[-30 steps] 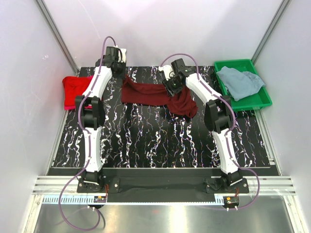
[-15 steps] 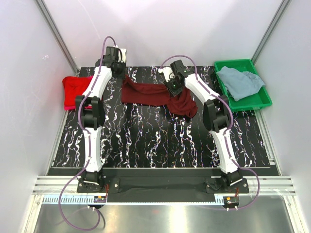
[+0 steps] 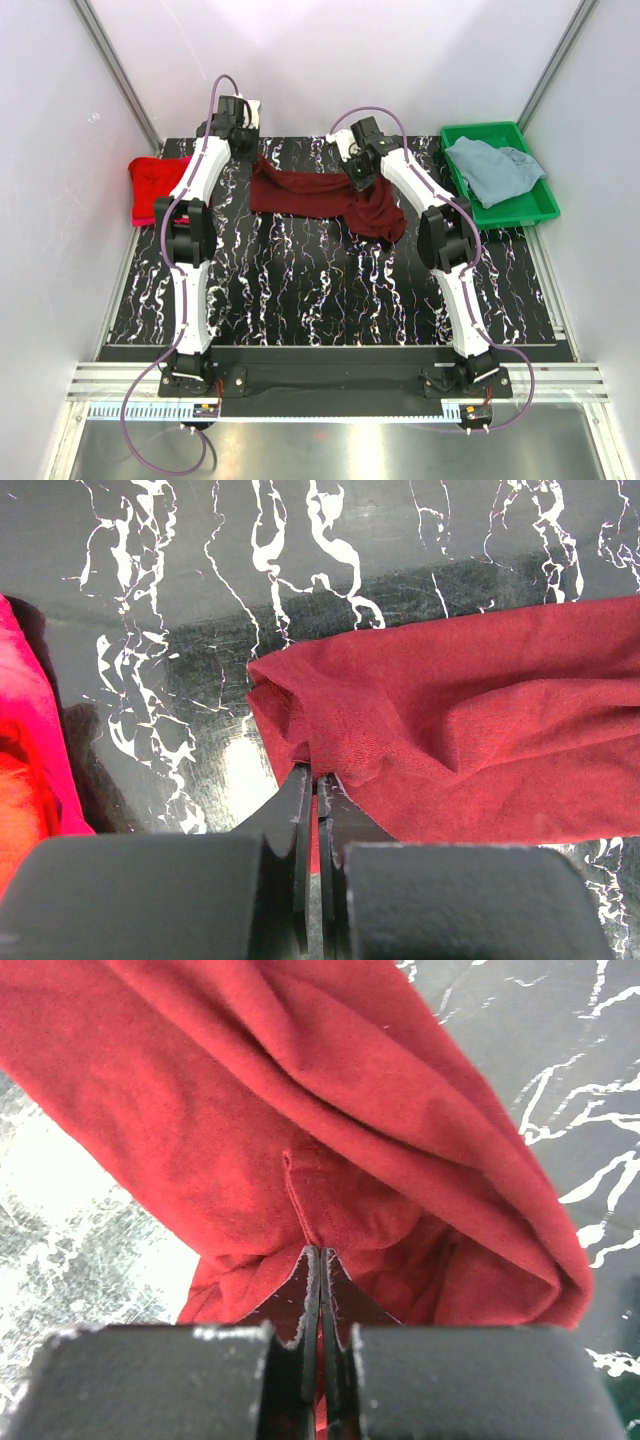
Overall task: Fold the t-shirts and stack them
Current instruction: Flatten the tshirt out
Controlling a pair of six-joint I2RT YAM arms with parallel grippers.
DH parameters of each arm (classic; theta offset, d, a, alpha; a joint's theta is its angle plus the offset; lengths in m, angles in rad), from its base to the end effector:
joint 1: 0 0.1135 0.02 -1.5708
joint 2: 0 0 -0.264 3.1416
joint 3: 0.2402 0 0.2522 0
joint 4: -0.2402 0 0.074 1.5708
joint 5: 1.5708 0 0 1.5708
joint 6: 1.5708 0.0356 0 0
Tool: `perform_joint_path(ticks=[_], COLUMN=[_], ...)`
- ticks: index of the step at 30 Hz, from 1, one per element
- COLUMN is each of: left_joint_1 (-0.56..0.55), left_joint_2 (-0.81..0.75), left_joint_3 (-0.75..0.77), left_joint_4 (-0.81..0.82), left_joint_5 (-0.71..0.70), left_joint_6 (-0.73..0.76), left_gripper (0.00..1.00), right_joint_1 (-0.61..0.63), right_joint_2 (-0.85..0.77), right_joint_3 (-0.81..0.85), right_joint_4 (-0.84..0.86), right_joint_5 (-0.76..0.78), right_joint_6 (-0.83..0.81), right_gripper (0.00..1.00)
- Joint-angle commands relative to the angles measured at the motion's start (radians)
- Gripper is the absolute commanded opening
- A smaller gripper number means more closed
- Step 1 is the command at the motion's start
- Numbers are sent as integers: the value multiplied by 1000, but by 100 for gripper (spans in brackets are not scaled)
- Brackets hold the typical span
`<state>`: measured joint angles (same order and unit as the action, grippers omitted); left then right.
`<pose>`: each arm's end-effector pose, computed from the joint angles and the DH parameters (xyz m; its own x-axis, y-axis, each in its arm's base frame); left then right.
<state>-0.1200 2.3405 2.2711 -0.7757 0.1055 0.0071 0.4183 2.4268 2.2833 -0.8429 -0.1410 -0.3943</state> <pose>0.5206 -0.0666 0.2641 -0.7413 0.0965 -0.6642 0.1937 0.9783 -0.0741 0.4829 0.2201 0.2198 -0.5219 -0.6483 -0.5544 -0.7295 0.6761 -0.1037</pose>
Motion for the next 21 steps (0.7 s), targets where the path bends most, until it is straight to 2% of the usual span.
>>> perform_joint_path(ticks=[1, 6, 15, 21], left_joint_1=[9, 28, 80, 82], left_joint_2=[-96, -202, -482, -671], left_joint_3=[44, 51, 85, 13], left_joint_4=[27, 24, 50, 69], left_joint_5=[29, 56, 97, 105], left_joint_6=[-4, -45, -15, 16], left_gripper=[0, 0, 0, 0], right_joint_1=[-3, -24, -104, -111], right_joint_2=[-110, -264, -523, -780], right_joint_3=[44, 44, 96, -131], right_joint_4=[28, 73, 136, 171], right_joint_5=[56, 75, 121, 123], right_joint_6=[-2, 21, -18, 3], right_gripper=[0, 0, 0, 0])
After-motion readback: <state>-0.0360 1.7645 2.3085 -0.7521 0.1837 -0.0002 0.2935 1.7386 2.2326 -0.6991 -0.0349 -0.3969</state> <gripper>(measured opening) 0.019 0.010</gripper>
